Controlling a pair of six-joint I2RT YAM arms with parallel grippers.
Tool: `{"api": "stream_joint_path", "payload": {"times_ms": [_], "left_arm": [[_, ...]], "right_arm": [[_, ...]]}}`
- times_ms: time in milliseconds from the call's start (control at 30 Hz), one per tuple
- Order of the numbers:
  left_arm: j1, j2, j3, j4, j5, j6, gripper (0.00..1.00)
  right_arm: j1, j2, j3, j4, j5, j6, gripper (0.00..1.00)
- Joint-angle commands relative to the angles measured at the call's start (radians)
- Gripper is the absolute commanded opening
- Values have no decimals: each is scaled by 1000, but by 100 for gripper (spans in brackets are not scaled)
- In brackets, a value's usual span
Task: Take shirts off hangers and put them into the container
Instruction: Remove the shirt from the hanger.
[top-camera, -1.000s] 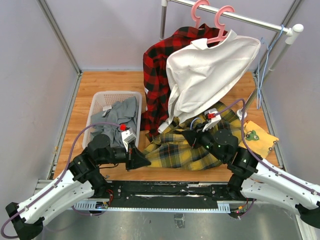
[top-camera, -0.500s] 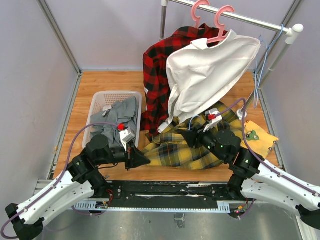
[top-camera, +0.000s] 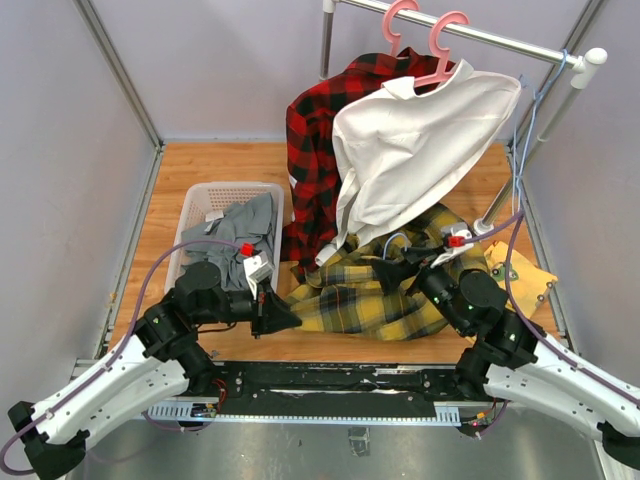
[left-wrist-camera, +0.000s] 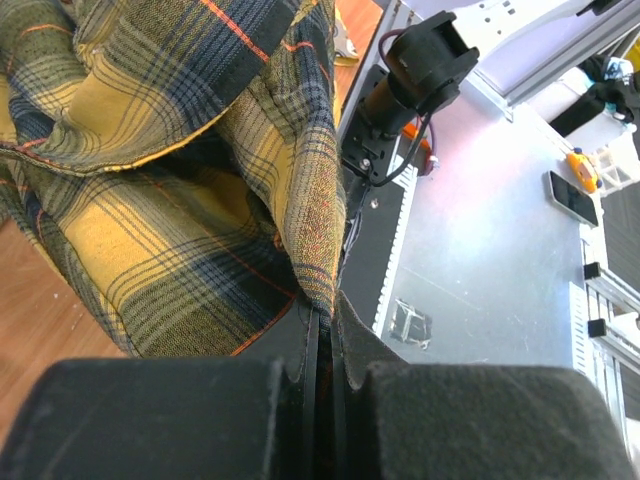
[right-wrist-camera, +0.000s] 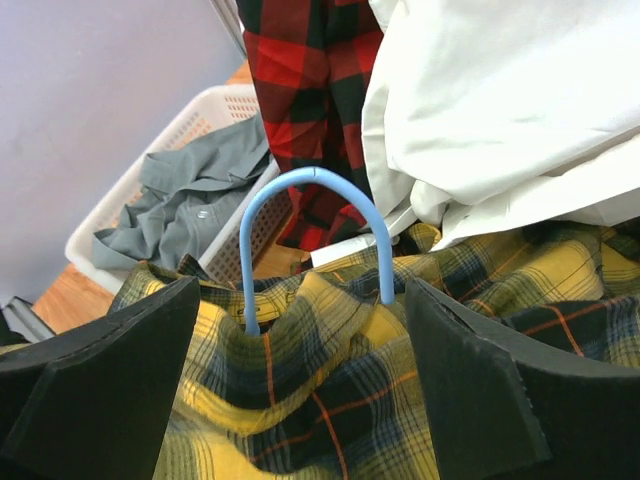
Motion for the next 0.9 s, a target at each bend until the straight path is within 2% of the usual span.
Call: {"api": "stream_joint_path", "payload": {"times_ms": [0,67,133,200,300,467,533,567,633,700,800,867], "left_arm": [[-5,7,66,-25,22,28,0],[-5,16,78,-21,32,33,1],[-5,26,93,-20,57,40,1],[-5,39,104,-41,69,53,0],[-5,70,129,-84,80,63,0],[-5,74,151,-90,112,69,0],[-5,71,157,-95,107,72,0],[-5,70,157,-97,106,74,0],[-5,69,154,-103,97,78,0],[-5,68,154,-114,73,81,1],[-5,63,149,-109,39,71,13],[-5,53,143,-96,0,60,13]], "right_arm": [[-9,-73,-61,115,3,47,85],[-10,-83,-66,127,-7,49,85],[-10,-82,-66,125,2,48,80],[-10,-71,-69,121,27,71,72],[-11,-52,-77,143,37,127,54],[-10,28,-55,173,-21,135,37],[-10,56,-44,174,-43,123,39],[-11,71,-38,174,-58,115,36],[-11,100,-19,168,-94,83,22],[-11,119,0,151,-109,72,16],[-11,133,5,161,-152,36,5],[-11,129,4,166,-155,25,1]]}}
